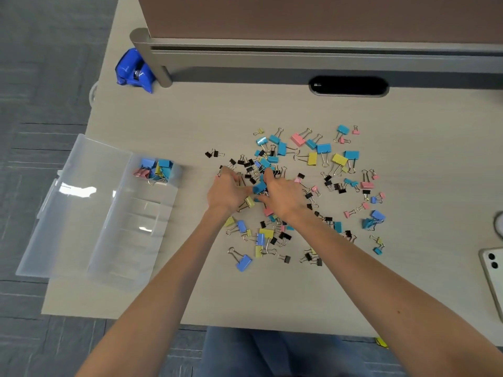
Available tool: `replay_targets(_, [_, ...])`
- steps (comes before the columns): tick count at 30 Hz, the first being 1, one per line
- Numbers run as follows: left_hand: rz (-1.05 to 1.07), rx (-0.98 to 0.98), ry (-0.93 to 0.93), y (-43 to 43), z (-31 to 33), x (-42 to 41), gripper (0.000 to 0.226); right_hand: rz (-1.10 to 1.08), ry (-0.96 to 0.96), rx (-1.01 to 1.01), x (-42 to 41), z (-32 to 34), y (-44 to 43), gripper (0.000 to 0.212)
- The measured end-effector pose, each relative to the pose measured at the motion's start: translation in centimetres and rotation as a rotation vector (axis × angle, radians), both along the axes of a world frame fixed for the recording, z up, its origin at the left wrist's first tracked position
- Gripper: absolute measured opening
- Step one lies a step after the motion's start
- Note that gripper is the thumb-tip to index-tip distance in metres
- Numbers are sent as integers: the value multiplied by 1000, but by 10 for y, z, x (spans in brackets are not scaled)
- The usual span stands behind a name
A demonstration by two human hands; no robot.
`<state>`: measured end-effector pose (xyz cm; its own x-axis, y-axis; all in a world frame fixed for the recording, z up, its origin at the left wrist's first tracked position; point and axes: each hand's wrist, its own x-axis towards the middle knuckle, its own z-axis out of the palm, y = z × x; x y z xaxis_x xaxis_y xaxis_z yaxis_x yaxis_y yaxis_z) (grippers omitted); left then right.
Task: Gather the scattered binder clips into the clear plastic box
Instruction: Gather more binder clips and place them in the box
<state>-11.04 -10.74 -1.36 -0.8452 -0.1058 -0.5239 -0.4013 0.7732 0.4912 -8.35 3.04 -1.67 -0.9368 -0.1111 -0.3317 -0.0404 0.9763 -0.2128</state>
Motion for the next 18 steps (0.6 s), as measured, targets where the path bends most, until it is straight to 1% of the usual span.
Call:
replay_targets(2, [62,116,-16,-7,2,-1,45,23,25,25,-1,1,-2,51])
replay_targets(6, [135,366,-15,-15,7,4,19,55,30,38,-5,3,-4,41])
replay_targets(8, [204,459,-37,-18,10,8,16,27,31,15,-6,3,-1,40])
replay_targets(9, [237,494,-68,-19,10,9,16,-5,30,-30,-6,2,2,39])
replay_targets(11, [301,535,-143,-21,12,10,19,-110,-2,-220,-4,1,11,35])
replay_targets(13, [357,611,-223,-20,15,10,21,-277,-53,-516,-1,3,19,31])
replay_targets(16, [383,825,-312,-20,21,12,17,-570,-215,-967,8,9,31,29])
replay_targets(18, [395,964,-377,-21,24,13,20,-694,-321,-1132,16,15,39,25])
